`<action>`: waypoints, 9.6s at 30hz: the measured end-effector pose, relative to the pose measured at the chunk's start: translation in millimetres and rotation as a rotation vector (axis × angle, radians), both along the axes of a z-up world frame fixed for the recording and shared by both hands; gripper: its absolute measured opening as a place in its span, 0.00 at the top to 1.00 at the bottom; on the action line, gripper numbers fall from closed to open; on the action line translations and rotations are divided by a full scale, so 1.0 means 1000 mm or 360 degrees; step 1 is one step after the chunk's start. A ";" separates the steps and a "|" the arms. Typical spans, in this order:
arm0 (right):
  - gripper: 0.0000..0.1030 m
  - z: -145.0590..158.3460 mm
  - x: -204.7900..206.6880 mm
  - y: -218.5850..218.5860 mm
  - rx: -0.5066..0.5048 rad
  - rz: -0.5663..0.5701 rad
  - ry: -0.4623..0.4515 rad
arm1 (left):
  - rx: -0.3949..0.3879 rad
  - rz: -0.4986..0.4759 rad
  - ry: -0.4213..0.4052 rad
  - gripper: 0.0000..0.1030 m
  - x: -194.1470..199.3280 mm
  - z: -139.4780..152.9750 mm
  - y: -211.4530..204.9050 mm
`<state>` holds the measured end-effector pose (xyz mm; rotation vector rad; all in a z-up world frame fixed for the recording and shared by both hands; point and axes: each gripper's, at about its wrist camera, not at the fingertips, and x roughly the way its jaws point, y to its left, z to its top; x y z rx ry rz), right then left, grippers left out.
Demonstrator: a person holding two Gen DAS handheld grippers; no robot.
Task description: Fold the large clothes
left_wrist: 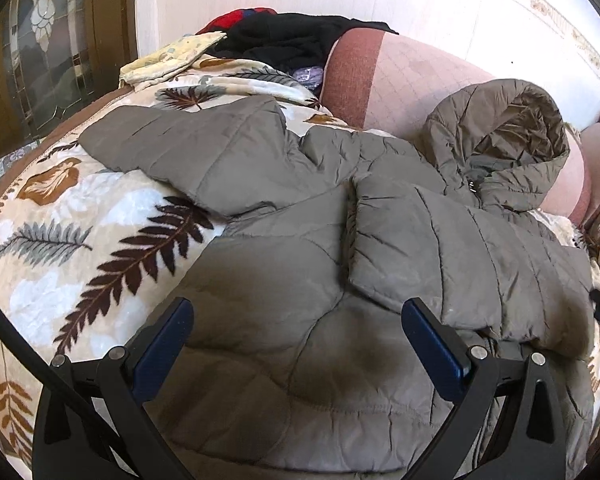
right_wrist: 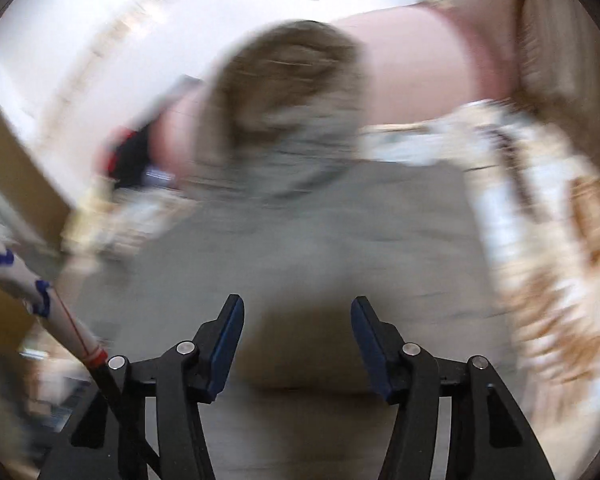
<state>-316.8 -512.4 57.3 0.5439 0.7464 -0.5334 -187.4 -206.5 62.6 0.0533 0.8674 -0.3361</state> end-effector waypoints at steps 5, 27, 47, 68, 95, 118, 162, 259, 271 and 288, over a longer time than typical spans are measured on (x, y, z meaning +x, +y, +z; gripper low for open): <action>0.41 -0.049 0.005 -0.014 -0.0050 -0.0047 0.0276 | 0.0086 -0.0055 0.0025 0.00 0.021 -0.012 -0.028; 0.32 -0.034 -0.100 0.113 0.0081 0.0155 0.0034 | 0.0022 -0.0416 -0.0052 0.00 -0.057 0.014 -0.015; 0.01 -0.075 -0.134 0.187 -0.0043 0.0320 0.0094 | 0.0289 -0.0532 0.0130 0.00 -0.133 -0.046 0.045; 0.37 -0.036 -0.146 0.205 -0.0188 0.0407 -0.0144 | 0.0028 -0.0547 0.0067 0.00 -0.132 -0.034 0.064; 0.44 -0.019 -0.116 0.202 -0.0099 0.0528 -0.0201 | 0.0066 -0.0710 -0.0045 0.32 -0.134 -0.019 0.071; 0.44 -0.029 -0.047 0.119 0.0218 0.0412 -0.0276 | -0.0091 -0.0134 0.0172 0.29 0.035 0.045 0.136; 0.41 -0.053 -0.013 0.132 0.0250 0.0532 -0.0181 | -0.0736 0.0637 0.0337 0.58 0.354 -0.067 0.261; 0.48 -0.028 -0.029 0.038 0.0034 0.0024 -0.0179 | -0.0279 -0.0560 0.0247 0.52 0.007 -0.012 0.006; 0.48 -0.029 -0.071 0.150 -0.0092 0.0298 -0.0137 | -0.0095 -0.0479 -0.0038 0.52 -0.115 -0.043 0.092; 0.38 -0.077 -0.111 0.212 -0.0281 0.0261 0.0084 | 0.0116 -0.0576 -0.0203 0.32 -0.141 -0.059 0.078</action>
